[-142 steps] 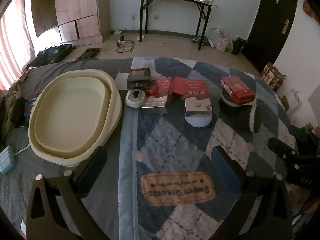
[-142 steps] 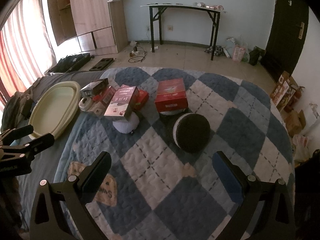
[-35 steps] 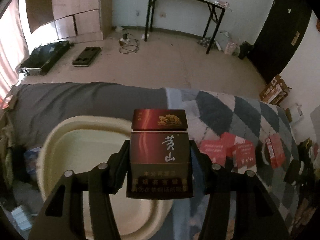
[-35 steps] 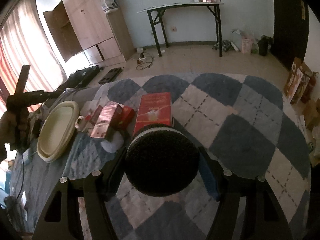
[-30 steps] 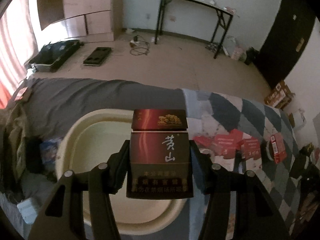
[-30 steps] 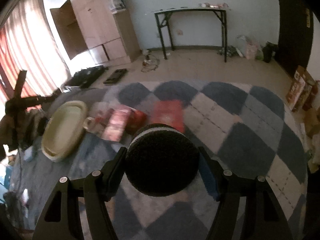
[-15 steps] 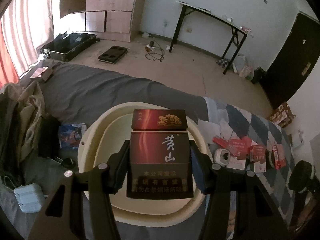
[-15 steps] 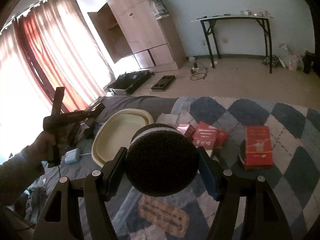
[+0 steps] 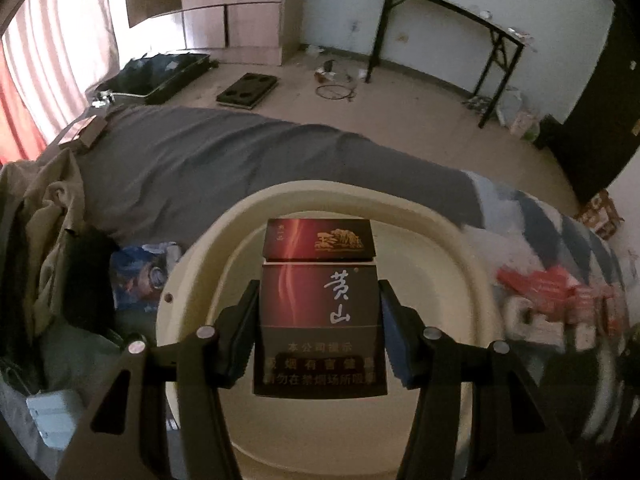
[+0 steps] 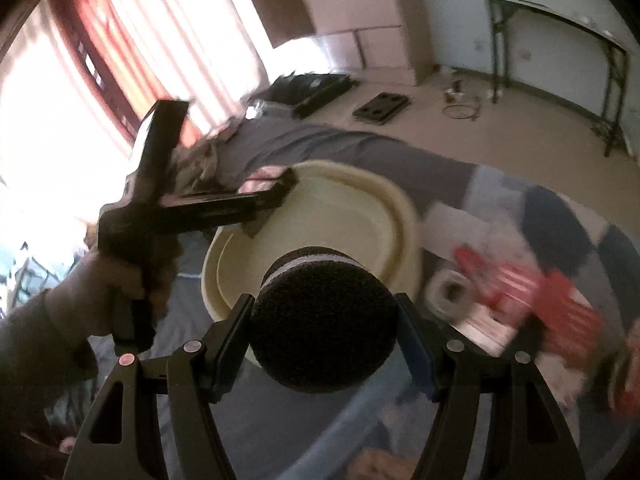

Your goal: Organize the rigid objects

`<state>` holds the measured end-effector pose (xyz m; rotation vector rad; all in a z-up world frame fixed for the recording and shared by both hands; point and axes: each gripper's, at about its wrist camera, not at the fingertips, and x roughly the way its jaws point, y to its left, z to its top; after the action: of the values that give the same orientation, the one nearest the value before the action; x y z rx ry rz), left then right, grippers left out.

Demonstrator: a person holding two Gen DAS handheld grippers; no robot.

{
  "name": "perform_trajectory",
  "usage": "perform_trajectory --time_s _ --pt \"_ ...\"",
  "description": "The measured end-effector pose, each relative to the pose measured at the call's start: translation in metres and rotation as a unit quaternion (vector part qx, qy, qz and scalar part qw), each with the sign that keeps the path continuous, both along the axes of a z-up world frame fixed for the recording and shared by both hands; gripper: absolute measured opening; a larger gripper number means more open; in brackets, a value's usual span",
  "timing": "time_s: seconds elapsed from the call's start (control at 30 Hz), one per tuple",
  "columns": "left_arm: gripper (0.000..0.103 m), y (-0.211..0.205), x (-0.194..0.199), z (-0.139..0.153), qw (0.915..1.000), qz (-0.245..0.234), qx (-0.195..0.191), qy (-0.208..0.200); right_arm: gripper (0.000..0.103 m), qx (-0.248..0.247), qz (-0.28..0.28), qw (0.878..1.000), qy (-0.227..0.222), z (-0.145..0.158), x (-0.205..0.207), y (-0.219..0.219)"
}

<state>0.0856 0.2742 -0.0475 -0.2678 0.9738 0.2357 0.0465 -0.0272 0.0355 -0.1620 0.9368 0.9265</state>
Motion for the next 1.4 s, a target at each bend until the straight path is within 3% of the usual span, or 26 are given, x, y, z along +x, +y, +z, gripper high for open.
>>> perform_trajectory --time_s 0.1,0.17,0.23,0.47,0.6,0.77,0.83,0.87,1.0,1.17,1.4 --pt "0.057 0.014 0.008 -0.014 0.9998 0.008 0.004 0.016 0.068 -0.062 0.029 0.998 -0.002 -0.021 0.003 0.04" --pt "0.057 0.018 0.012 -0.027 0.9997 0.0 -0.016 0.02 0.068 -0.103 0.042 0.994 -0.001 -0.038 0.004 0.065" --pt "0.057 0.015 0.015 -0.034 0.9998 -0.01 -0.001 0.019 0.068 -0.131 0.054 0.99 0.011 -0.053 0.005 0.082" --pt "0.057 0.016 0.024 -0.054 0.9993 -0.005 -0.017 0.032 0.068 -0.152 0.058 0.987 -0.003 -0.056 0.017 0.122" --pt "0.057 0.011 0.028 -0.062 0.9993 -0.015 -0.003 0.034 0.068 -0.156 0.064 0.986 -0.006 -0.066 0.017 0.138" --pt "0.063 0.01 0.027 -0.064 0.9996 -0.012 -0.007 0.027 0.07 -0.141 0.065 0.988 -0.014 -0.074 0.014 0.143" --pt "0.075 0.015 0.025 -0.062 0.9996 0.003 -0.015 0.025 0.081 -0.135 0.065 0.989 -0.005 -0.082 0.014 0.142" --pt "0.079 0.018 0.021 -0.058 0.9993 0.006 -0.033 0.016 0.093 -0.13 0.062 0.989 -0.009 -0.083 0.014 0.141" --pt "0.103 0.018 0.007 -0.03 0.9988 0.013 -0.044 -0.015 0.103 -0.066 0.045 0.997 -0.014 -0.061 0.015 0.119" --pt "0.103 -0.02 0.002 0.024 0.9981 -0.049 -0.007 -0.037 0.103 0.025 -0.007 1.0 -0.016 -0.012 0.017 0.045" --pt "0.103 -0.106 -0.003 0.088 0.9922 -0.107 0.012 -0.062 0.103 0.053 -0.143 0.987 -0.045 0.038 0.022 -0.109"
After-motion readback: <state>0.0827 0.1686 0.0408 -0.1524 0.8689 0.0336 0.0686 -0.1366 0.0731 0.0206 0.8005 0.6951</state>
